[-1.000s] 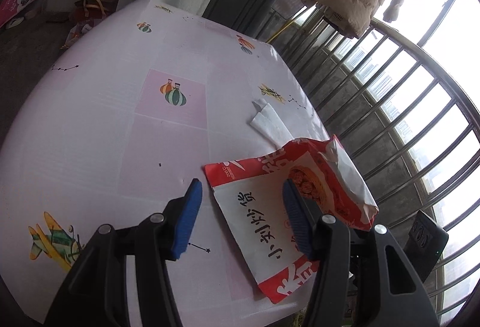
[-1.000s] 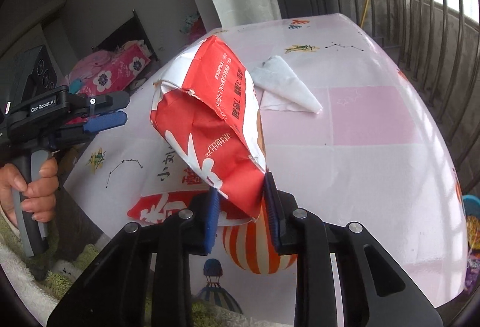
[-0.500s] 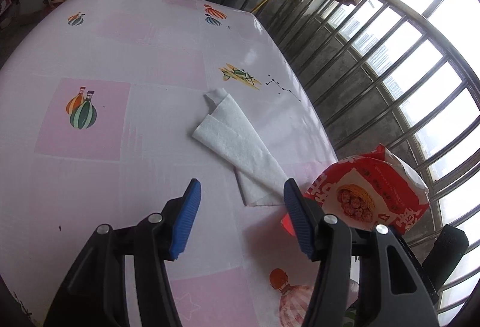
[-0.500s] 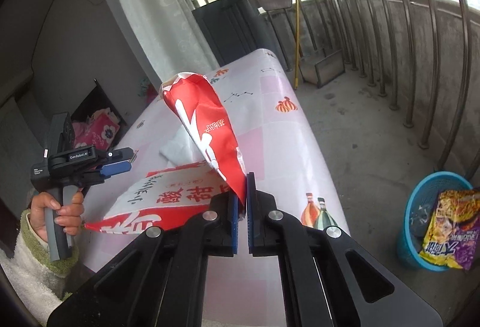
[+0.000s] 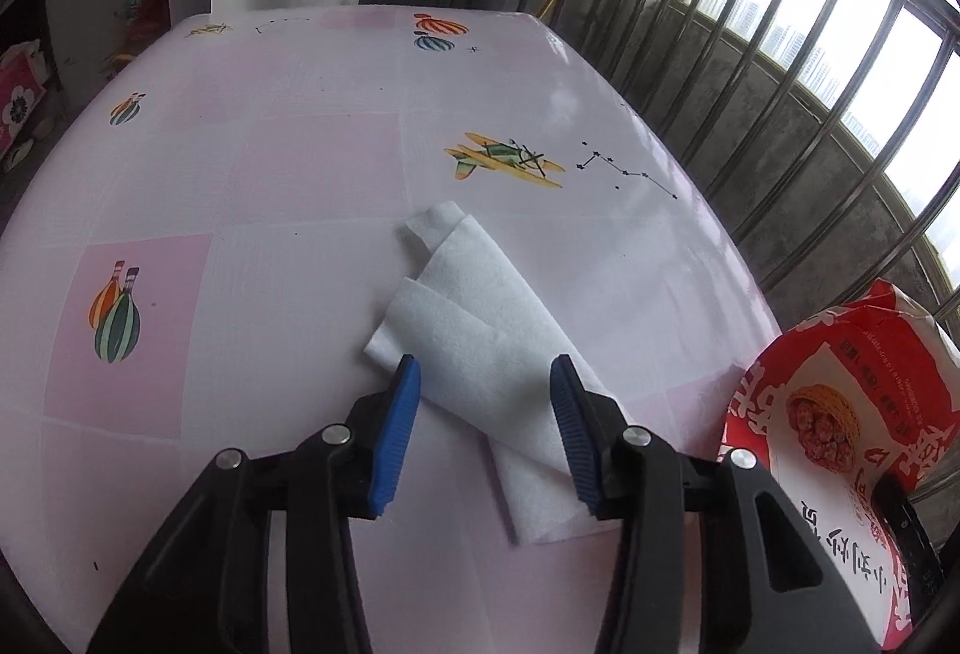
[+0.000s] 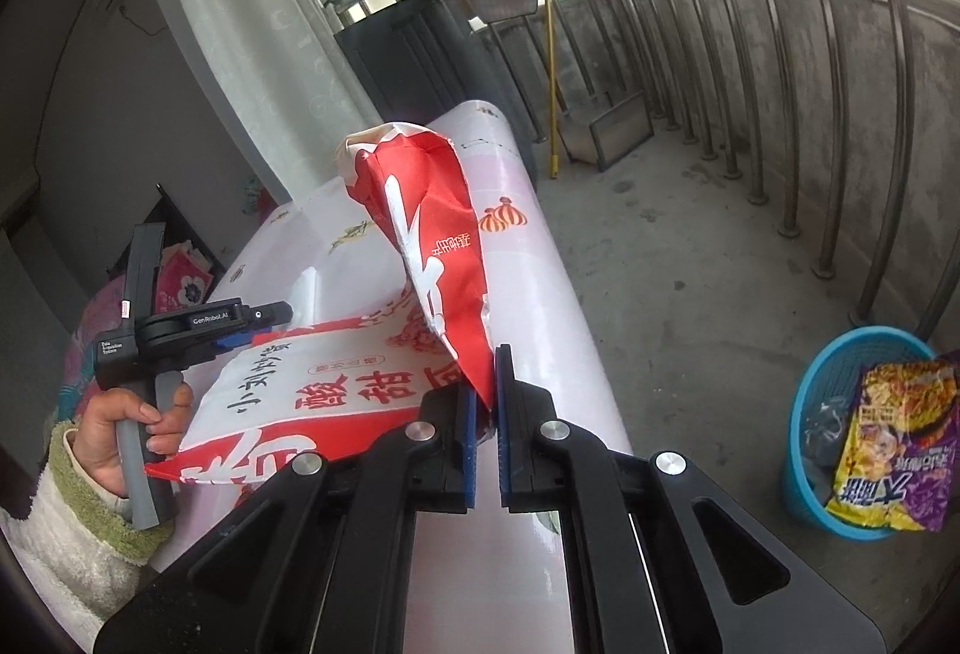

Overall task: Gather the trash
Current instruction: 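Grasp the white tissue with the left tool while the right tool holds the red bag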

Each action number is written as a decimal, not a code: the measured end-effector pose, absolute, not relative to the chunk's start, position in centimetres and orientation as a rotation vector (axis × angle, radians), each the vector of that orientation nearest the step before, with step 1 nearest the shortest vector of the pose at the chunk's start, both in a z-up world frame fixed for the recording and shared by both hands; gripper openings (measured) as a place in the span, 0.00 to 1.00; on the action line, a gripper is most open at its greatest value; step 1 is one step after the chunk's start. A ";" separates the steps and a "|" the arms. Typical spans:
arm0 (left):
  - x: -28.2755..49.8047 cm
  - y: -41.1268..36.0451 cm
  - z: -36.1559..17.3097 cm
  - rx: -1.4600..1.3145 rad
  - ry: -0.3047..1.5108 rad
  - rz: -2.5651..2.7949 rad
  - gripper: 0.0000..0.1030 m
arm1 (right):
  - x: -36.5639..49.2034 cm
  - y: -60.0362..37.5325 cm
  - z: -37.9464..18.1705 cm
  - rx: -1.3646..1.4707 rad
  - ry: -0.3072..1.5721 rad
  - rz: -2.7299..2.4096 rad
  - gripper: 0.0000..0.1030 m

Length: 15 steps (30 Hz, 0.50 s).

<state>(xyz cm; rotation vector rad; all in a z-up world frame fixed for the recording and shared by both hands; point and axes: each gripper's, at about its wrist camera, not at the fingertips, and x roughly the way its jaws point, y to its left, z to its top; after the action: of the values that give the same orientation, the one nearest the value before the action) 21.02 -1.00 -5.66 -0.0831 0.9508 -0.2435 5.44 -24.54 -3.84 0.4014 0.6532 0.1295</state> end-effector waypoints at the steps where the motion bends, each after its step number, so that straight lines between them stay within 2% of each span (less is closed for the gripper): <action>1: 21.0 -1.1 -5.7 -0.063 0.942 -0.239 0.33 | 5.4 -24.5 -3.9 0.400 0.656 0.130 0.08; 6: 21.2 -0.9 -5.9 -0.028 0.918 -0.229 0.15 | 6.0 -24.8 -4.0 0.435 0.680 0.148 0.22; 10: 21.3 -0.8 -6.1 -0.038 0.920 -0.246 0.03 | 6.4 -24.7 -4.0 0.431 0.695 0.141 0.24; 15: 20.6 -0.8 -5.3 -0.049 0.894 -0.265 0.02 | 6.7 -24.8 -4.0 0.426 0.708 0.106 0.22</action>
<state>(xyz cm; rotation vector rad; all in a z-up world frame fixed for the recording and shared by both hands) 20.58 -0.84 -5.26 -0.0491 0.8940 -0.2646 6.69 -24.83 -4.03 0.4259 0.7081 0.1064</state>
